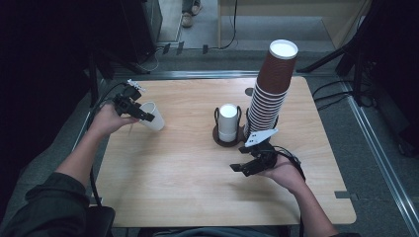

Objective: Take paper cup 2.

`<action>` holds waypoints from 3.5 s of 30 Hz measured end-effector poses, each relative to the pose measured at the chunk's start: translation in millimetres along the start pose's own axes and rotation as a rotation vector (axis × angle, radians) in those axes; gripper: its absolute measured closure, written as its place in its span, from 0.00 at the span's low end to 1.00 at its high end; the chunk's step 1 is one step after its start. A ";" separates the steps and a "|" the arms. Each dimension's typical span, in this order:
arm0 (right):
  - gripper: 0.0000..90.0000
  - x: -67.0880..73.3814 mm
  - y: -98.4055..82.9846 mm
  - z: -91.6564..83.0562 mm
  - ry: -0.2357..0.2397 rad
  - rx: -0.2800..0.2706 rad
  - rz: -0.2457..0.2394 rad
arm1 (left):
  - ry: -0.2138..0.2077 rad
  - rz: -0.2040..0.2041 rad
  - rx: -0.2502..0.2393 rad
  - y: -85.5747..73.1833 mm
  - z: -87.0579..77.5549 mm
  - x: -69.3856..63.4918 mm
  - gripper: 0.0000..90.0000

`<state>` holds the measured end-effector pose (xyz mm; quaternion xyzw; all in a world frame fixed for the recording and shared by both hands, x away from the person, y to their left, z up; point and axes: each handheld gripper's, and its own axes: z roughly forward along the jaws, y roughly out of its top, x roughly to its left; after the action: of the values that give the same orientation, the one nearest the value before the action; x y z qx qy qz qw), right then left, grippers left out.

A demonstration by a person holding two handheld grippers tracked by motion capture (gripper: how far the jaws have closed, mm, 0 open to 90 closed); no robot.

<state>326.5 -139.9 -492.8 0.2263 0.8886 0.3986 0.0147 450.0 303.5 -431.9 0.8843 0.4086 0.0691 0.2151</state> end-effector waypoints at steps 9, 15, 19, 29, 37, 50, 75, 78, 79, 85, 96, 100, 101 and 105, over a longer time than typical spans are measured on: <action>0.28 0.0 -0.3 0.2 0.004 0.005 0.003 | 0.032 -0.019 0.064 6.8 18.2 6.4 0.31; 0.28 -0.4 -0.3 0.9 0.004 0.006 -0.001 | 0.052 -0.011 0.093 9.2 25.3 4.3 0.29; 0.28 -0.4 -0.3 1.3 0.004 0.010 -0.002 | 0.055 -0.008 0.097 11.5 27.1 2.4 0.27; 0.28 -1.2 -0.6 0.9 0.008 0.006 0.001 | 0.022 -0.033 0.102 14.5 31.2 2.7 0.17; 0.29 -1.8 -0.8 0.9 0.009 0.009 0.004 | 0.021 -0.026 0.075 15.6 27.6 0.8 0.10; 0.29 -1.9 -0.7 0.1 0.014 0.005 0.008 | 0.012 -0.046 -0.005 15.3 10.9 1.1 0.04; 0.39 0.8 3.3 -33.7 0.024 -0.055 0.010 | -0.068 -0.029 -0.187 8.2 -33.9 -26.1 0.09; 0.40 0.8 2.0 -42.8 0.017 -0.062 0.008 | -0.084 -0.022 -0.202 6.4 -35.2 -34.1 0.09; 0.40 0.5 1.2 -45.4 0.013 -0.062 0.011 | -0.087 -0.021 -0.206 5.6 -35.4 -37.0 0.10; 0.41 -3.4 -4.9 -61.3 -0.026 -0.073 0.019 | -0.116 -0.014 -0.208 0.0 -32.6 -49.3 0.10; 0.41 -16.3 -9.0 -94.9 -0.076 -0.117 0.073 | -0.127 -0.007 -0.260 -15.6 -26.3 -68.3 0.10; 0.36 -20.2 -2.5 -108.5 -0.094 -0.124 0.067 | -0.147 -0.002 -0.277 -21.3 -22.7 -77.0 0.14; 0.36 -21.2 -0.8 -111.9 -0.095 -0.123 0.068 | -0.152 -0.003 -0.281 -22.4 -21.7 -79.4 0.14; 0.33 -26.2 3.5 -123.5 -0.105 -0.130 0.071 | -0.163 0.004 -0.287 -25.4 -19.3 -86.2 0.14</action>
<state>325.8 -235.4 -410.2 0.2766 0.8503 0.4435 0.0617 370.1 259.5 -421.1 0.8479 0.3741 0.0552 0.3717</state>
